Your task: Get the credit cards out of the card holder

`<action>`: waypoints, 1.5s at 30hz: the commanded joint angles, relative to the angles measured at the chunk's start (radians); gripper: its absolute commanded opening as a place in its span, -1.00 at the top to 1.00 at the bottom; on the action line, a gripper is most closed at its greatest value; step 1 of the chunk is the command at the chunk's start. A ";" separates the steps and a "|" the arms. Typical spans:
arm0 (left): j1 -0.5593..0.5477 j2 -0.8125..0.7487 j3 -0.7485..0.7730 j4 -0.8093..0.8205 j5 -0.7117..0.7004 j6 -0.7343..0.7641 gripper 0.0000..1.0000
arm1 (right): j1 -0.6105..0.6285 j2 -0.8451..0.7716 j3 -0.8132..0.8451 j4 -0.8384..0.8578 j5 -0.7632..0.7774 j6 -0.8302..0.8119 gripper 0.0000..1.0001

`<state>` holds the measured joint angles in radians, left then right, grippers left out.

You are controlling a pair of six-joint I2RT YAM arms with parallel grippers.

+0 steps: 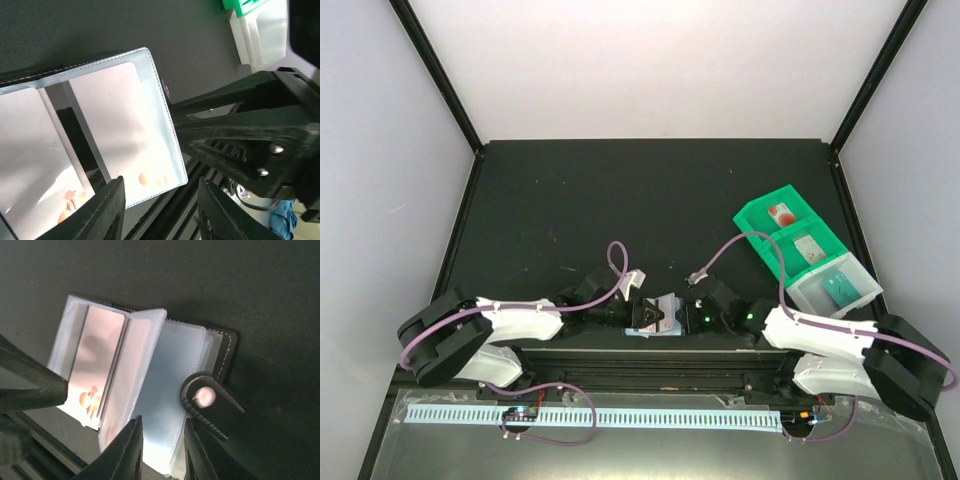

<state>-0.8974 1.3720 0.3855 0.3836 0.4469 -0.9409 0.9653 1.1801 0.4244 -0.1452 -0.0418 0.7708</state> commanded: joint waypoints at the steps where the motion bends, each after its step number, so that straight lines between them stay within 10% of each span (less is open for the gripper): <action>1: -0.002 -0.055 0.028 -0.069 -0.061 0.042 0.13 | 0.005 -0.108 0.030 -0.101 0.087 -0.015 0.48; 45: 0.038 0.074 -0.002 -0.062 -0.124 0.009 0.16 | 0.007 0.144 -0.039 0.092 0.031 0.076 0.64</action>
<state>-0.8650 1.4231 0.3698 0.3382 0.3332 -0.9276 0.9653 1.2930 0.4183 -0.0444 -0.0406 0.8345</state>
